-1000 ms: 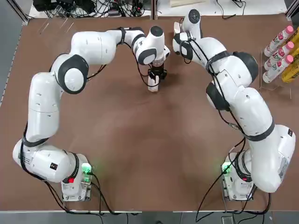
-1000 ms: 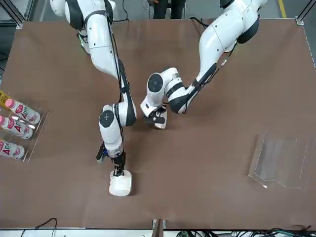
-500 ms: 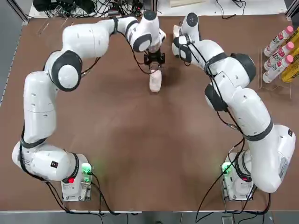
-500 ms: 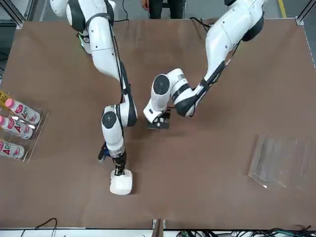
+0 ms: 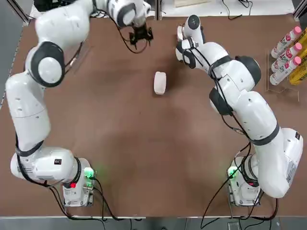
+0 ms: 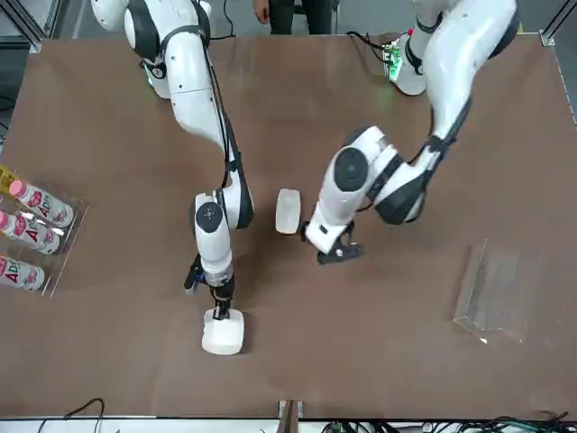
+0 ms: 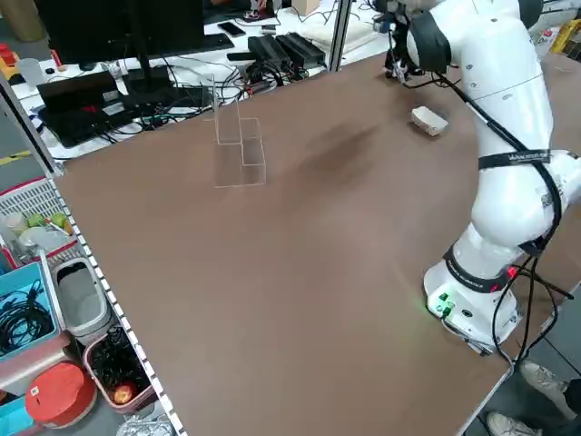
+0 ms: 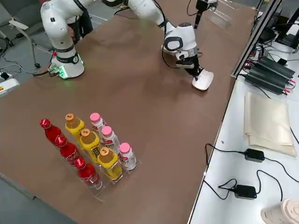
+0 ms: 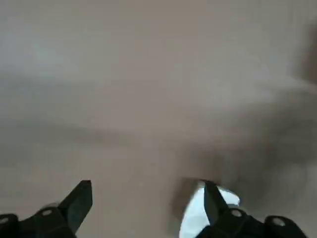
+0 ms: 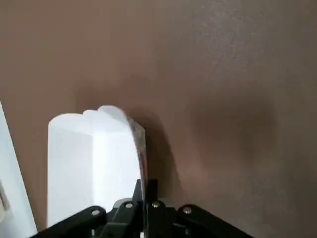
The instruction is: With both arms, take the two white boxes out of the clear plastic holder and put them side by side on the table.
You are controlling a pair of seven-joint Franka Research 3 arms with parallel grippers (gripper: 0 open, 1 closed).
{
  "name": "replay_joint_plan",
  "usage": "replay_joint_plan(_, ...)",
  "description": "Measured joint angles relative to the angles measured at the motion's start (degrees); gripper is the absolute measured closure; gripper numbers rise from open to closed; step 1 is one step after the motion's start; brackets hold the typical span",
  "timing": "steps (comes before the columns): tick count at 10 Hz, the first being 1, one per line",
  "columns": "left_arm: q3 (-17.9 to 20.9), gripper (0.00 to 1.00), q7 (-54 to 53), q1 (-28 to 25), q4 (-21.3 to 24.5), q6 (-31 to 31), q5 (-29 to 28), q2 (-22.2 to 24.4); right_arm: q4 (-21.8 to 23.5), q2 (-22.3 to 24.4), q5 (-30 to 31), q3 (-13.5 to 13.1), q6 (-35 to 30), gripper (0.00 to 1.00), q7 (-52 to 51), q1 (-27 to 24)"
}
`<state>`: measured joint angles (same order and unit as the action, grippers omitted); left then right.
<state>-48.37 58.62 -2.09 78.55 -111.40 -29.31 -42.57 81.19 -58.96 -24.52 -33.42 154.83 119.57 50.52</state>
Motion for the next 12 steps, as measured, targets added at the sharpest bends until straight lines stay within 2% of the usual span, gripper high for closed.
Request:
replay_joint_plan(2,-6.2,0.0,-2.0,-10.2,0.0,4.0,0.0,3.1,-0.4,0.0,0.1,0.0,-0.2,0.91,0.1,0.1)
replay_joint_plan(5,-16.4,0.0,-8.9,-26.7,0.4,13.2,0.1,4.8,-0.6,0.0,0.2,-0.2,-0.2,0.83,0.1,0.1)
replay_joint_plan(6,-20.3,0.0,-10.2,-33.2,1.6,14.5,0.1,4.9,-0.7,0.0,0.2,-0.3,-0.2,0.75,0.1,0.1)
replay_joint_plan(8,-26.5,0.0,-13.7,-44.1,5.1,15.8,0.2,4.9,-1.3,0.1,0.5,-0.5,-0.5,0.45,0.1,0.1)
replay_joint_plan(9,-28.3,0.0,-17.2,-47.7,6.0,17.2,0.2,4.9,-1.5,0.2,0.9,-0.7,-0.7,0.31,0.1,0.1)
replay_joint_plan(11,-28.6,0.0,-24.1,-50.9,6.0,19.5,0.2,5.8,-2.2,0.8,2.5,-0.8,-3.2,0.01,-0.6,0.2)
replay_joint_plan(12,-26.4,0.0,-29.2,-51.0,5.9,19.9,1.3,7.8,-2.3,1.5,3.0,-0.8,-4.4,0.0,-3.2,0.2)
